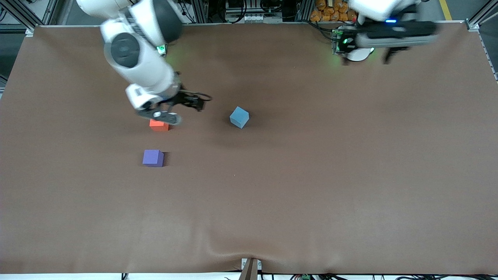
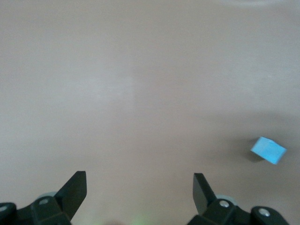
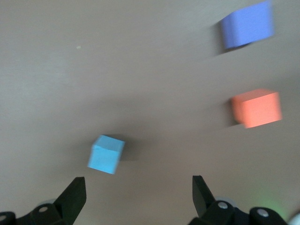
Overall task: Place blue block between orange and purple blocks
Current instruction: 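Withdraw the left gripper while the right gripper reaches the blue block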
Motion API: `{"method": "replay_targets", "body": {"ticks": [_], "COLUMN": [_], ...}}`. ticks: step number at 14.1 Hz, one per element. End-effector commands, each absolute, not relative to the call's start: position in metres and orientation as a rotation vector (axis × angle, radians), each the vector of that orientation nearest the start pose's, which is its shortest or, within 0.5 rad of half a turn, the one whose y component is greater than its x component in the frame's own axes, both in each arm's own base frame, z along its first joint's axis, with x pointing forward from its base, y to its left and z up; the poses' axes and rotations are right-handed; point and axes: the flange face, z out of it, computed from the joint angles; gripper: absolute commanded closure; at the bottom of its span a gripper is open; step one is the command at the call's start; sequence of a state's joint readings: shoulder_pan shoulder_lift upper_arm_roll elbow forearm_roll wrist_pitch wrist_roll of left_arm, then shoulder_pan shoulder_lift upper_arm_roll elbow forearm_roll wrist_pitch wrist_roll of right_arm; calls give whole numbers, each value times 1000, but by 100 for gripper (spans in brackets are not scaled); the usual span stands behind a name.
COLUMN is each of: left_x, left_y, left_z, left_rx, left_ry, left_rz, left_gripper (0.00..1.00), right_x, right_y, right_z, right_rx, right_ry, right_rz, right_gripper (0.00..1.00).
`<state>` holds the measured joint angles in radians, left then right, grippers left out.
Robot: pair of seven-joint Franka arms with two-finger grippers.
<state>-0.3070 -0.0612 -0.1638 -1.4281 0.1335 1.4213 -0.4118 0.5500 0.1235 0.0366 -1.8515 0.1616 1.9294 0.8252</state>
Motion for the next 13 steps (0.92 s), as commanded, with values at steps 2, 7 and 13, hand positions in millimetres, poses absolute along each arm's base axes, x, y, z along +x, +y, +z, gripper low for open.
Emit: {"method": "replay_targets", "body": {"ticks": [2,7,13], "left_x": [471,482,481], "left_y": [-105,-27,-33], "left_z": [727,672,555], "left_rx": [-2997,-2995,-3016], "left_ry": [104,108,107], "left_rz": [-88,214,473], "left_gripper": [0,0,0], "right_x": [456,426,426], "right_y": [389,448,462], "right_z": [384,301,251], "right_rx": [-2970,-2978,-2989], "right_ry": [575,701,686], "right_rz": [275,285,241], "right_gripper": [0,0,0]}}
